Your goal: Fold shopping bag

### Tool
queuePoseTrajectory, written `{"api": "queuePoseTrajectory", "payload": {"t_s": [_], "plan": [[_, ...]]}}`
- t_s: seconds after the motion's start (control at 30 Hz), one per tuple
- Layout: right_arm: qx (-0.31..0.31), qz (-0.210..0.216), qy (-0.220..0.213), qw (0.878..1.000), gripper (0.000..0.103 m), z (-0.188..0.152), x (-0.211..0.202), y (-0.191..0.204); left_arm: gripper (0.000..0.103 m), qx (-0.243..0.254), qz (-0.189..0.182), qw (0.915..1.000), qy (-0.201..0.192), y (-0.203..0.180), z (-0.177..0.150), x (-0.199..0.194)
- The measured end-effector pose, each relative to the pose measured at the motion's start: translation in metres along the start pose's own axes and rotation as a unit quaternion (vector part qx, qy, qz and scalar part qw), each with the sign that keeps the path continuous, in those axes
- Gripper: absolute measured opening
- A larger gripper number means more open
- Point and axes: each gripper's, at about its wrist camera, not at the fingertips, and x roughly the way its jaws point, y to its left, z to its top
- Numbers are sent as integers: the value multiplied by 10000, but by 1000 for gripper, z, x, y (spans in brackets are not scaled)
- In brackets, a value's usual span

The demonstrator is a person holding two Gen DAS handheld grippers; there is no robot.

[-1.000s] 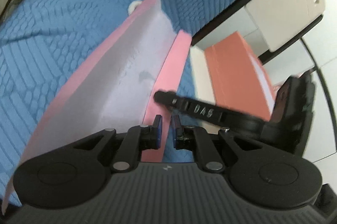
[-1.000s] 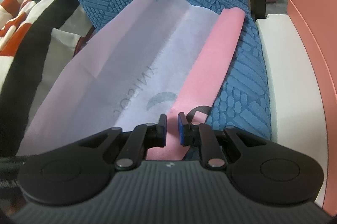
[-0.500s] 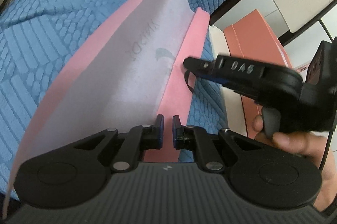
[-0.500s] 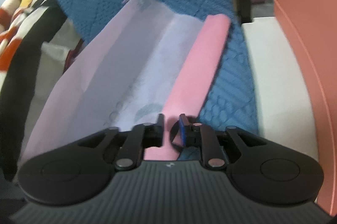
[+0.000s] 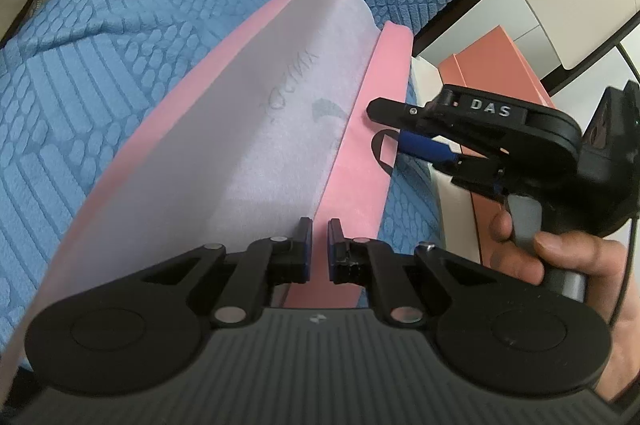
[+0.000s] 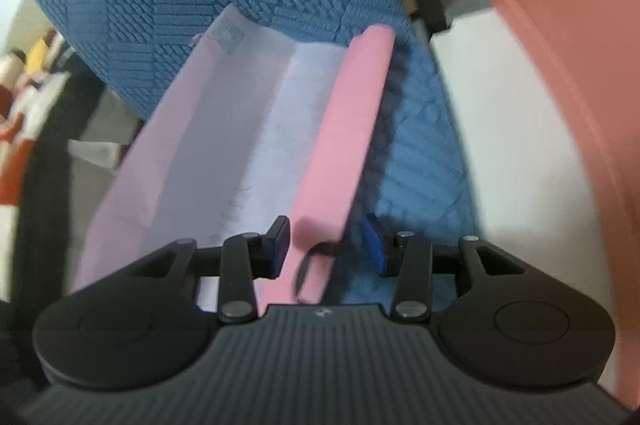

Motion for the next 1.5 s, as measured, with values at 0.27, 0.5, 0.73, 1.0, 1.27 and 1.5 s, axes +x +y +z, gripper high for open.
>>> {"api": "queuePoseTrajectory", "payload": {"t_s": [0.27,0.5,0.73,1.0,1.27,1.5], "plan": [[152,475,267,9984,15,-15,-1,5,10,29,18,10000,-6,0,-1,1],[-86,387,171,9991,7,-14,-6,12,10,-18,-17,9999,-116,1,1,-5],[-99,332,179,9992,6,-13,-10,10,40,233,-255,9991,-226,-10,-3,-14],[49,247,112,9996,6,-10,-19,5,49,1010,-110,9946,-216,-38,-20,-7],[116,72,141,9998,5,-8,-26,-3,49,2055,470,9772,-256,-75,-47,8],[23,14,178,9998,8,-7,-27,-5,23,2144,594,9742,-377,-76,-51,6]]}}
